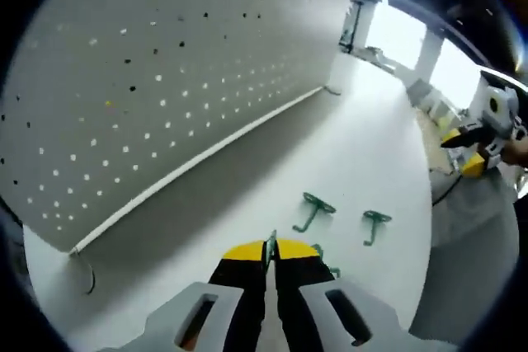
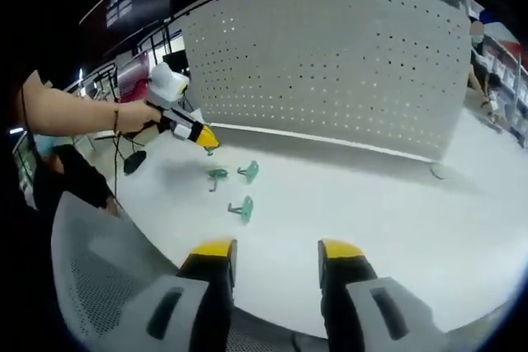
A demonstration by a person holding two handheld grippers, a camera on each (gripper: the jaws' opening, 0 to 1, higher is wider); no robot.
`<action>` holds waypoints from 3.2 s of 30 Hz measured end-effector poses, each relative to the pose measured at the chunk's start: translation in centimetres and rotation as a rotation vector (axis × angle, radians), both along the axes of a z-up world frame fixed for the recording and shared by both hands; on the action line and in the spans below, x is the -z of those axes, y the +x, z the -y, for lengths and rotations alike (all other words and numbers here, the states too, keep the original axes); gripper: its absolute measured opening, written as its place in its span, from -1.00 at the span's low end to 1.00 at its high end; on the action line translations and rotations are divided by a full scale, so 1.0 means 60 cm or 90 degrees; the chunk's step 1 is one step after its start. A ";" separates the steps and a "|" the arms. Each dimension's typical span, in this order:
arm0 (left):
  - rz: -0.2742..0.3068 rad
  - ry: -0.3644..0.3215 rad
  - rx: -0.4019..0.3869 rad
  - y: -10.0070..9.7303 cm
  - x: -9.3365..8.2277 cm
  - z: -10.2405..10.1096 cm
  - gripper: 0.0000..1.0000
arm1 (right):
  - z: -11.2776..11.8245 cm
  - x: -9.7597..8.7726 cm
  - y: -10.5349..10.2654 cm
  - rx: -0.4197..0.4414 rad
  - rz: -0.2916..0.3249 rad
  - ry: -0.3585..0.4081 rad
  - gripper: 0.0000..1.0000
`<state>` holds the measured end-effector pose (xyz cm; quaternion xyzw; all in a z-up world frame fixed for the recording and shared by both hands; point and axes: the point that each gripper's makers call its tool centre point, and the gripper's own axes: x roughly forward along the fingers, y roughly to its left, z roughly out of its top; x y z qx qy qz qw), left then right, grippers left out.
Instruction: Insert the hook assembly into the mounting plate slot until the hook locks in place.
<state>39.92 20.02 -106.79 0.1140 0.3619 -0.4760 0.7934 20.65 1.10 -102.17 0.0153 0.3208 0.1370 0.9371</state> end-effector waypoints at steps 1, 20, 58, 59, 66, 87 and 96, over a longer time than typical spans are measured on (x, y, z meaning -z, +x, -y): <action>0.002 -0.011 -0.005 -0.002 -0.010 0.001 -0.97 | -0.001 -0.005 0.003 0.002 0.004 0.004 -0.26; -0.037 -0.198 -0.125 -0.073 -0.128 0.048 -0.97 | -0.096 -0.078 0.067 0.006 0.053 0.172 -0.27; -0.096 -0.418 -0.217 -0.116 -0.246 0.074 -0.97 | -0.224 -0.173 0.160 -0.039 0.115 0.313 -0.67; -0.099 -0.422 -0.218 -0.118 -0.247 0.073 -0.97 | -0.224 -0.173 0.160 -0.040 0.116 0.312 -0.68; -0.113 -0.433 -0.220 -0.135 -0.251 0.076 -0.97 | -0.229 -0.177 0.158 -0.052 0.128 0.300 -0.81; -0.107 -0.458 -0.231 -0.160 -0.261 0.067 -0.98 | -0.243 -0.191 0.139 -0.089 0.145 0.286 -0.96; -0.038 -0.416 -0.195 -0.168 -0.270 0.067 -0.98 | -0.241 -0.196 0.130 -0.082 0.131 0.309 -1.00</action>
